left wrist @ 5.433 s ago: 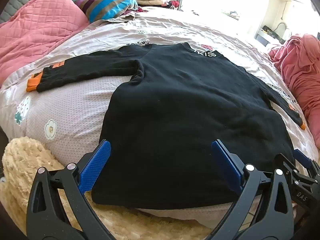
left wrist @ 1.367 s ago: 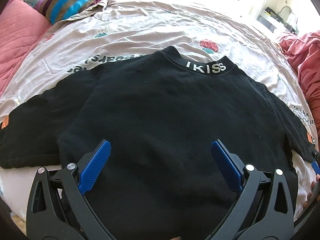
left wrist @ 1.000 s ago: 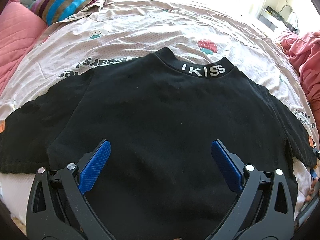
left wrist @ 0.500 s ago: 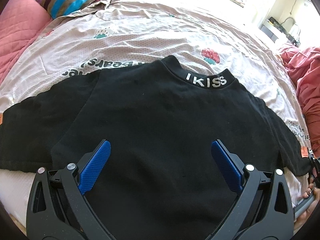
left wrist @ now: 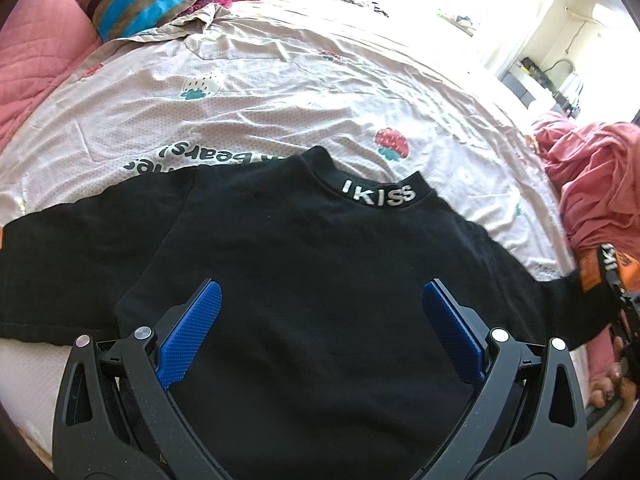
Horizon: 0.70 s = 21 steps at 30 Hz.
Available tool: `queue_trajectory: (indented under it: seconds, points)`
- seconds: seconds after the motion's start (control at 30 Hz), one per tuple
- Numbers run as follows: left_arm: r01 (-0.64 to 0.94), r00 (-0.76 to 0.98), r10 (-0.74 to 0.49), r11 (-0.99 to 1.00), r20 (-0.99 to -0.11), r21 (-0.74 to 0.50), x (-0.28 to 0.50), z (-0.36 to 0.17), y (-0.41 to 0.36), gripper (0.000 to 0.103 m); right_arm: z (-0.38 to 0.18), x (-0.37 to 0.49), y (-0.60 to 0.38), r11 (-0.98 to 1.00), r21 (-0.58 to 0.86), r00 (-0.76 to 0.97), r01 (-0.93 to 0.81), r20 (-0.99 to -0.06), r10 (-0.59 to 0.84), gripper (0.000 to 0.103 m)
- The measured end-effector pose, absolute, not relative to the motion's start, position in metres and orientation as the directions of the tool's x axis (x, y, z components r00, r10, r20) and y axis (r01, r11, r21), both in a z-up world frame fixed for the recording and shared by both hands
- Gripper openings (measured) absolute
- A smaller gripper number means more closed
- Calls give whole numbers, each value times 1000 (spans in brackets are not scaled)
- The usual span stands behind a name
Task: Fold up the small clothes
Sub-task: 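Grasp the orange cuff with the right tool and lift it, then carry the cuff to the left tool while the left tool grasps it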
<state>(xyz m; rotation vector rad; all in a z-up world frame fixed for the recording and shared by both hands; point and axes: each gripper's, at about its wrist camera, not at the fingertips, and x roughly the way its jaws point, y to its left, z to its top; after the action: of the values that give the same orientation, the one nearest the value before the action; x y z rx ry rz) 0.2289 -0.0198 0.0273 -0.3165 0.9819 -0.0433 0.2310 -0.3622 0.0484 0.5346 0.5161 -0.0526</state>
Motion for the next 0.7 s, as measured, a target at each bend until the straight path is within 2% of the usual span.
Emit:
queue_trajectory:
  seconds: [0.3, 0.7]
  points:
    - [-143, 574, -251, 907, -780, -397, 223, 30, 7, 95, 57, 253, -255, 917, 398, 833, -39, -494, 250, 19]
    - [-185, 579, -367, 811, -728, -555, 221, 11, 45, 95, 19, 273, -139, 952, 235, 755, -194, -584, 298, 19]
